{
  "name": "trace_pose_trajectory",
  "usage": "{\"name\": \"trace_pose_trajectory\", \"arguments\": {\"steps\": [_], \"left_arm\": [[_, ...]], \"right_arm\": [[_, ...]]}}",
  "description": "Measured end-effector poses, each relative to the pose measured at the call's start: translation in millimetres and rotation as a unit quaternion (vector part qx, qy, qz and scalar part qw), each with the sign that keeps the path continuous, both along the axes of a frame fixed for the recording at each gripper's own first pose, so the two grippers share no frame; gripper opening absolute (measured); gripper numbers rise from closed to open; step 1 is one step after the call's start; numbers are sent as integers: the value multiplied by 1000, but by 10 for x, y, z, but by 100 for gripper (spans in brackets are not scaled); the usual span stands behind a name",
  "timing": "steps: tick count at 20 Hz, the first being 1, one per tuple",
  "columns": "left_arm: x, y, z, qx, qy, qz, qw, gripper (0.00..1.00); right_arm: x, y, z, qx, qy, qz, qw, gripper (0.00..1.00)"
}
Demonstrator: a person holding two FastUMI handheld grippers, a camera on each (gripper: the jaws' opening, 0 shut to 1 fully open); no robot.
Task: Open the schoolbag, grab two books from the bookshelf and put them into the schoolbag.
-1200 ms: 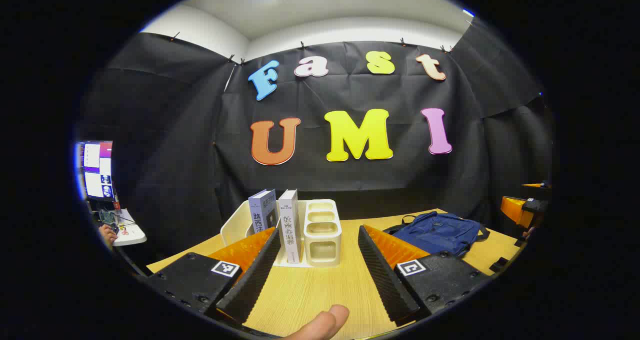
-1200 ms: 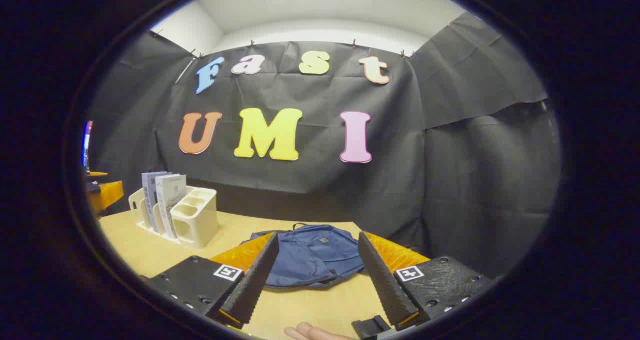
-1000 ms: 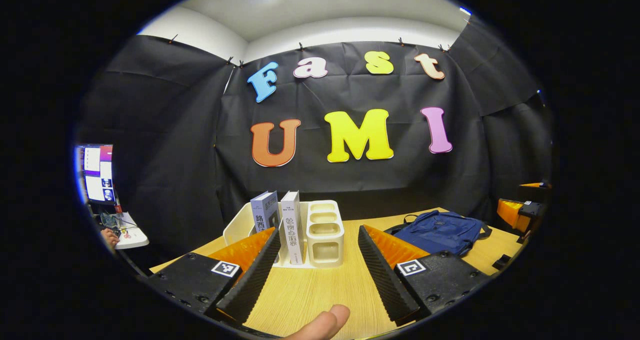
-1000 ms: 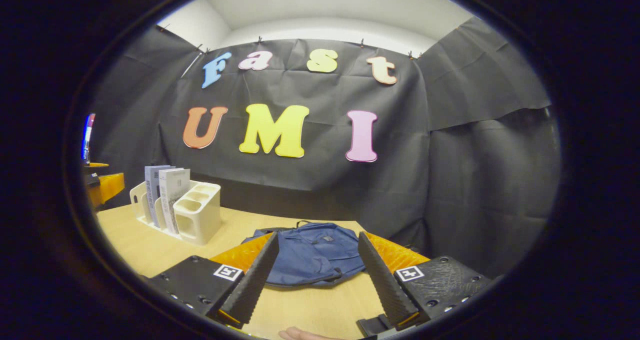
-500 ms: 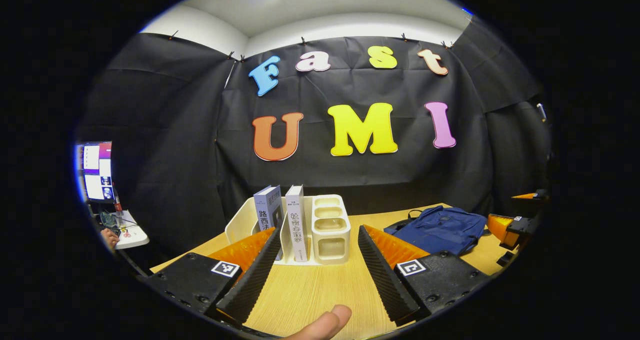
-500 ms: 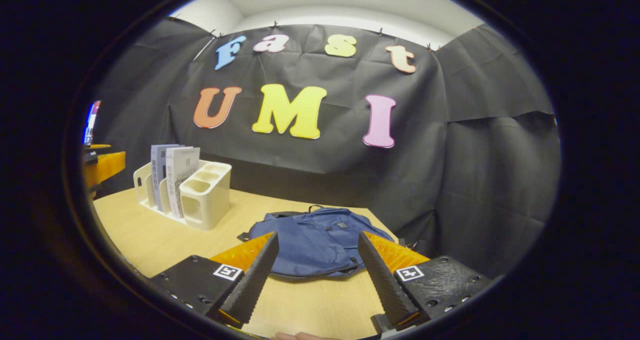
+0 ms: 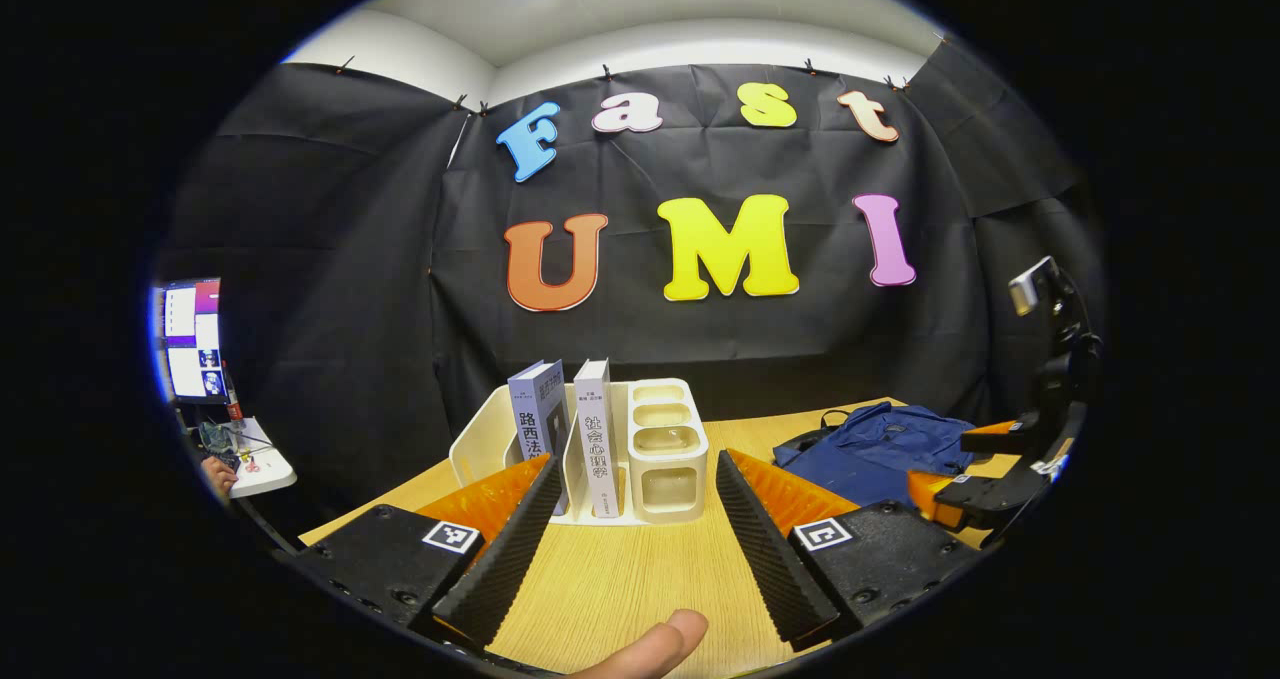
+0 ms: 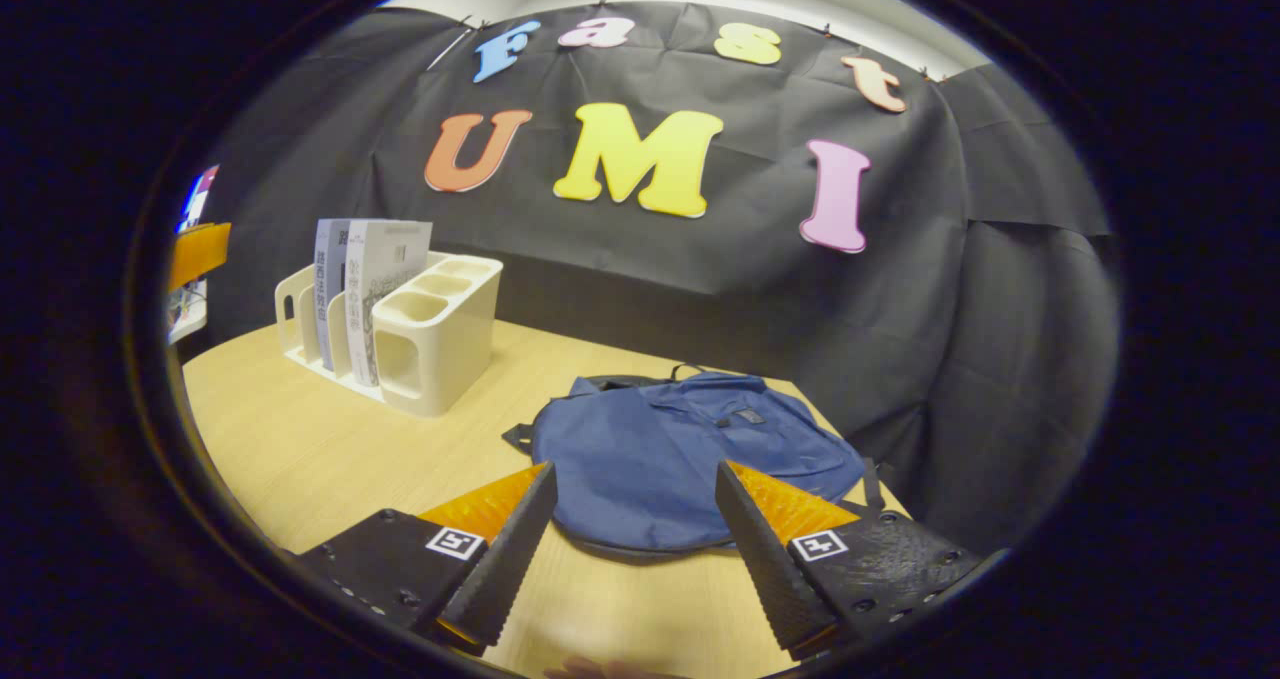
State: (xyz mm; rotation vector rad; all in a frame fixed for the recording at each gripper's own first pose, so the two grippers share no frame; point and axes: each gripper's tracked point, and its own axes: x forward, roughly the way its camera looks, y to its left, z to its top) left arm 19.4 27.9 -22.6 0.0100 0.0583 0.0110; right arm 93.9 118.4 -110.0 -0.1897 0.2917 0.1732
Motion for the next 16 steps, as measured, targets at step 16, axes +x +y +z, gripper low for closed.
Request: {"name": "trace_pose_trajectory", "arguments": {"steps": [16], "left_arm": [[156,173,-213,-8,30,11,999,98]], "right_arm": [[799,674,-902,-176,128,37,975,94]]}}
